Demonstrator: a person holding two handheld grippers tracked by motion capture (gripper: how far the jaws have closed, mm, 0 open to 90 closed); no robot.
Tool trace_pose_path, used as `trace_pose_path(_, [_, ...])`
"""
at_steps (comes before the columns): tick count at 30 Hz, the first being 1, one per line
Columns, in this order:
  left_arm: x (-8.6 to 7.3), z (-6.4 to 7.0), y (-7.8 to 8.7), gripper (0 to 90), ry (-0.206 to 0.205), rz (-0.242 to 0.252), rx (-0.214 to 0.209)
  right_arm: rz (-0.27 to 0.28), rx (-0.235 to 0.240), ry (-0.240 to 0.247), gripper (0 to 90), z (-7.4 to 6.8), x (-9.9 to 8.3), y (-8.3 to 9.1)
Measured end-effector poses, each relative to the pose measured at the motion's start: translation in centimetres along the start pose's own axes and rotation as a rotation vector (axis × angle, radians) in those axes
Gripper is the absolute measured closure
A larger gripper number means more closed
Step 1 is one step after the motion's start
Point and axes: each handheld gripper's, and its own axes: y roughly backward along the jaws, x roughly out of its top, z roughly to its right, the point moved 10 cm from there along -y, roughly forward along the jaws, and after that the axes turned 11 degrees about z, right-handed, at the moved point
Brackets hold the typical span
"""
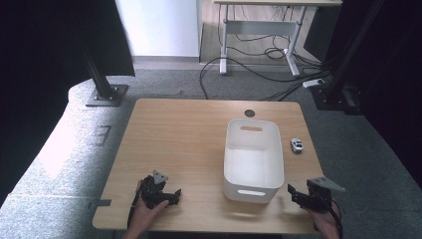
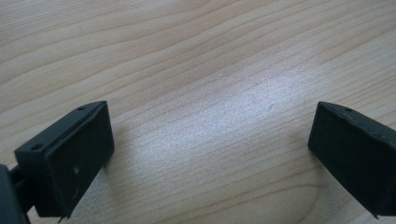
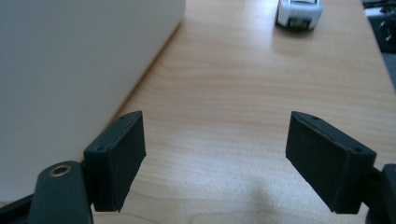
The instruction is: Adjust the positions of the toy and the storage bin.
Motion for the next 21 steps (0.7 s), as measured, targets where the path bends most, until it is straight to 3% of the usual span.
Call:
trace_pose_path(5, [0.0,0.0,0.0,0.3,0.001,0.0,0.0,0.046,0.011,-0.013,19.7,-0.3,1.7,0.8])
trace_pose_path(21, [0.0,0.0,0.0,0.3,0.002,0.0,0.0,0.104,0.04,-0.013,19.6,-1.3,4.7,2.4])
